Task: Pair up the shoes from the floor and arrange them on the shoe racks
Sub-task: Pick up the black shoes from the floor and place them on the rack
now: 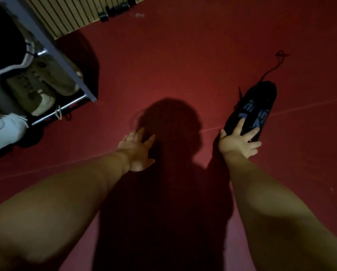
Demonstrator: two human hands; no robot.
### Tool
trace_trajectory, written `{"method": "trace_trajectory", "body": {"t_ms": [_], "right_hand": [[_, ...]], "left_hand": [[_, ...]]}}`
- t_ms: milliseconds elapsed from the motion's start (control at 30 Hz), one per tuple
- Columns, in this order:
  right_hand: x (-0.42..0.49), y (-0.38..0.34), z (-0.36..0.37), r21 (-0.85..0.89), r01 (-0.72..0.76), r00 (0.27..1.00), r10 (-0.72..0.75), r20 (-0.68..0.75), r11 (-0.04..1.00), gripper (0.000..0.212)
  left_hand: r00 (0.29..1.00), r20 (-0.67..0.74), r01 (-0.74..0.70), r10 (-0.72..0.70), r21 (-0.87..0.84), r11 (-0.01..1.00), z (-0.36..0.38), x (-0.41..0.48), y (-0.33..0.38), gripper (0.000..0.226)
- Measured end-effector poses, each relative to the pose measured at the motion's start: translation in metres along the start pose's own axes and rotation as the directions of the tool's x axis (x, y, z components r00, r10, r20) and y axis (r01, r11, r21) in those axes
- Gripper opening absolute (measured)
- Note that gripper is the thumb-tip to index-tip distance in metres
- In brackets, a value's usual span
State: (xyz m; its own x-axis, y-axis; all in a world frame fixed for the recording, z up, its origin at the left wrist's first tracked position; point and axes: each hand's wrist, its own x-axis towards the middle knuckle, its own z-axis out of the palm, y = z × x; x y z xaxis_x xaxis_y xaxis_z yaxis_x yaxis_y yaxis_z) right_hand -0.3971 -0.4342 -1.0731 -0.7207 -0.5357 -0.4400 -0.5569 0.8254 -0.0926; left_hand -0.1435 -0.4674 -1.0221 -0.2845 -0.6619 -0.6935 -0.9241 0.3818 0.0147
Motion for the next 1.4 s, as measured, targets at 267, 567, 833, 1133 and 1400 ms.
{"method": "trace_trajectory", "body": {"t_ms": [267, 567, 833, 1133, 1400], "right_hand": [[-0.118, -0.052, 0.064, -0.068, 0.257, 0.965, -0.253, 0.064, 0.964, 0.070], [-0.212, -0.112, 0.099, -0.074, 0.222, 0.963, -0.206, 0.176, 0.972, 0.076], [-0.291, -0.131, 0.128, -0.015, 0.433, 0.845, -0.400, 0.354, 0.901, 0.075], [-0.262, -0.129, 0.098, 0.029, 0.406, 0.871, -0.396, 0.289, 0.914, 0.074], [-0.230, -0.149, 0.084, -0.079, 0.606, 0.795, -0.599, 0.096, 0.792, 0.067]], "left_hand": [[0.990, -0.066, 0.118, -0.125, -0.099, 0.988, 0.048, -0.057, -0.106, 0.080], [0.964, -0.021, 0.260, -0.264, -0.114, 0.959, 0.086, -0.152, -0.247, 0.084], [0.951, 0.041, 0.302, -0.307, -0.345, 0.889, 0.132, -0.199, -0.293, 0.089], [0.962, 0.227, 0.185, -0.155, -0.120, 0.975, 0.154, -0.183, -0.244, 0.124], [0.954, 0.094, 0.287, -0.285, -0.001, 0.958, 0.166, -0.163, -0.221, 0.111]]}}
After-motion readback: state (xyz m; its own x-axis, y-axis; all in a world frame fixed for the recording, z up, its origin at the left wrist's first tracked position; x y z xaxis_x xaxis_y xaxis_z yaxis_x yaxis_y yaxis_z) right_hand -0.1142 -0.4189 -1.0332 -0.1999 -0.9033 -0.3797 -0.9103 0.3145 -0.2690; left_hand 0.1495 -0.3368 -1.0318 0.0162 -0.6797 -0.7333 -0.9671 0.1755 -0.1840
